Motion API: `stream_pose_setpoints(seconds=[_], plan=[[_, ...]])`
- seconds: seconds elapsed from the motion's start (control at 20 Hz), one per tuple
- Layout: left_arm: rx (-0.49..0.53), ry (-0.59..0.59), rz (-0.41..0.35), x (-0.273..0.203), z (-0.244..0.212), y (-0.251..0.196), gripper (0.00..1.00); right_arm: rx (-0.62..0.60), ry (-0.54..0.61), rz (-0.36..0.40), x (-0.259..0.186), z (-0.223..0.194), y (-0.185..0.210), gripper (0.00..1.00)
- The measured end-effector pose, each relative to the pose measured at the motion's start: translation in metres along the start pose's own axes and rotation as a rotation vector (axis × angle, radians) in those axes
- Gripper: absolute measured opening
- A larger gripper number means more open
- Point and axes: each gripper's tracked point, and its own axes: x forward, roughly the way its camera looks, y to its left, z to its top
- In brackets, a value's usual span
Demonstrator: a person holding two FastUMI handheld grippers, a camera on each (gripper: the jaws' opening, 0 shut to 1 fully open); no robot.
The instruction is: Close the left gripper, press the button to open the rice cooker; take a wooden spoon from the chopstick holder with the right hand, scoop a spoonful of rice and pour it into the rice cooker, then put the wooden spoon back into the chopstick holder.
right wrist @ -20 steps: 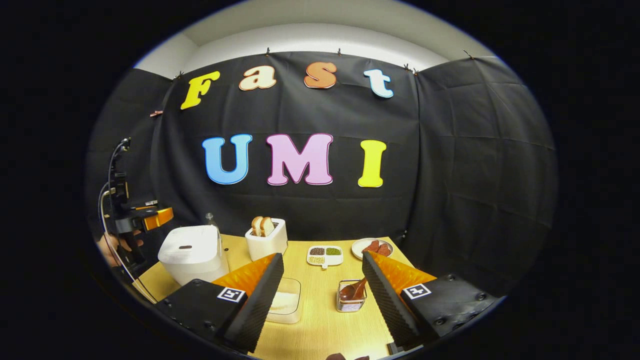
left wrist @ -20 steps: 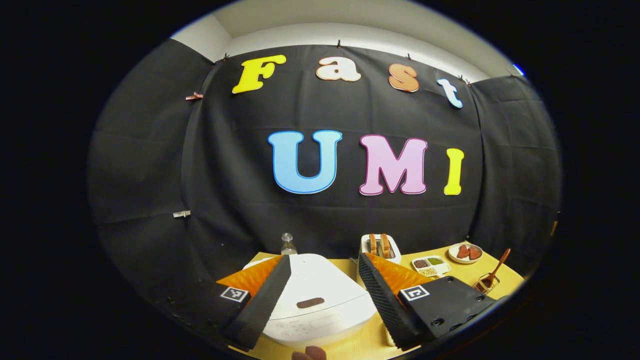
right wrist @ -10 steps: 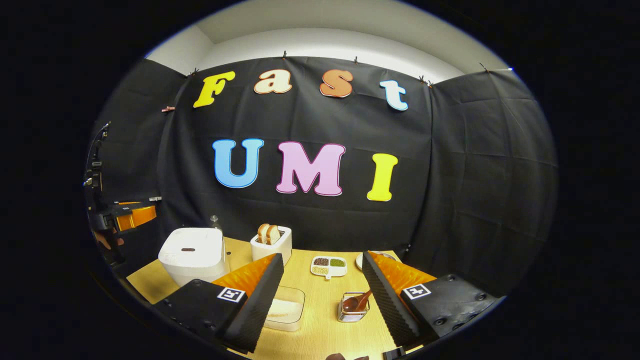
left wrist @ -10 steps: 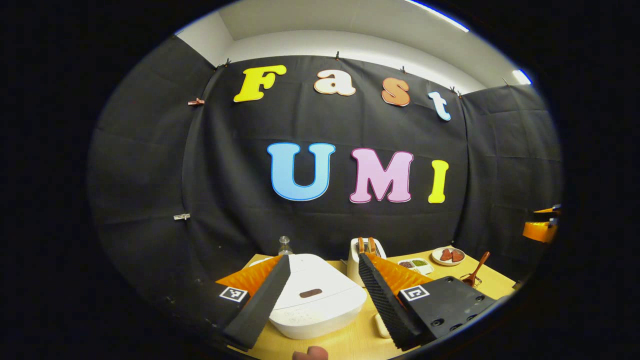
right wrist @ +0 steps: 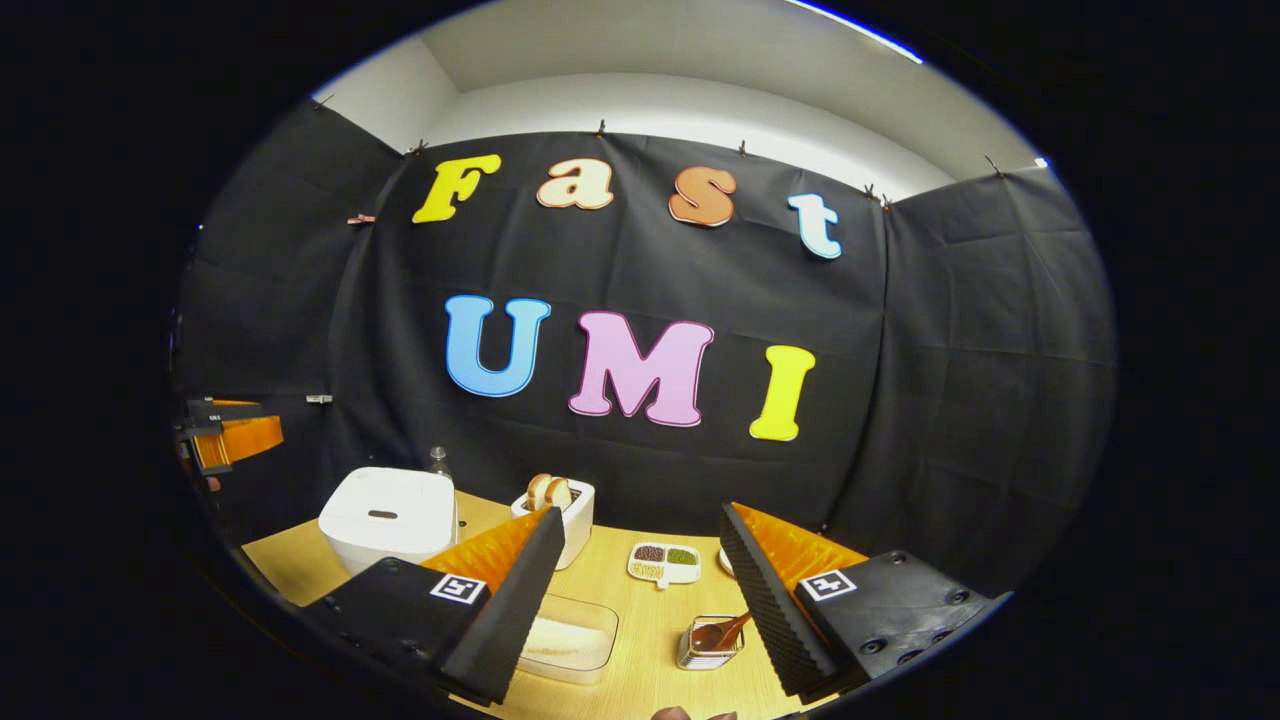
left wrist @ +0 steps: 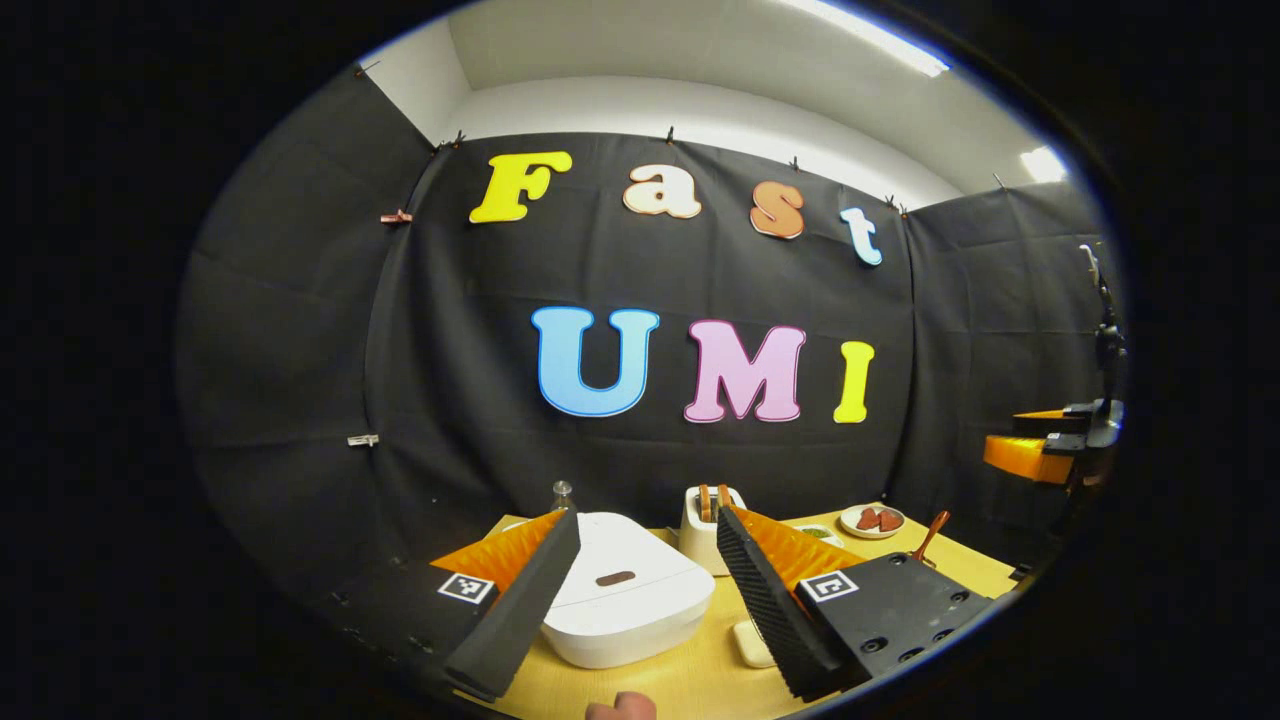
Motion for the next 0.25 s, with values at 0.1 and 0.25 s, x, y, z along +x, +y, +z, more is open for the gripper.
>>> stream_pose_setpoints(seconds=[0.1,0.25], plan=[[0.005,-0.008,0.001,-0.008,0.0041,-0.0002,0.95,-0.024,-0.013,0.01,-0.0011,0.0014,0.0046,0.98],[0.017,-0.011,0.006,-0.0139,0.0061,0.0011,0.95,-0.03,-0.022,0.016,-0.0034,0.0051,0.0089,0.98]])
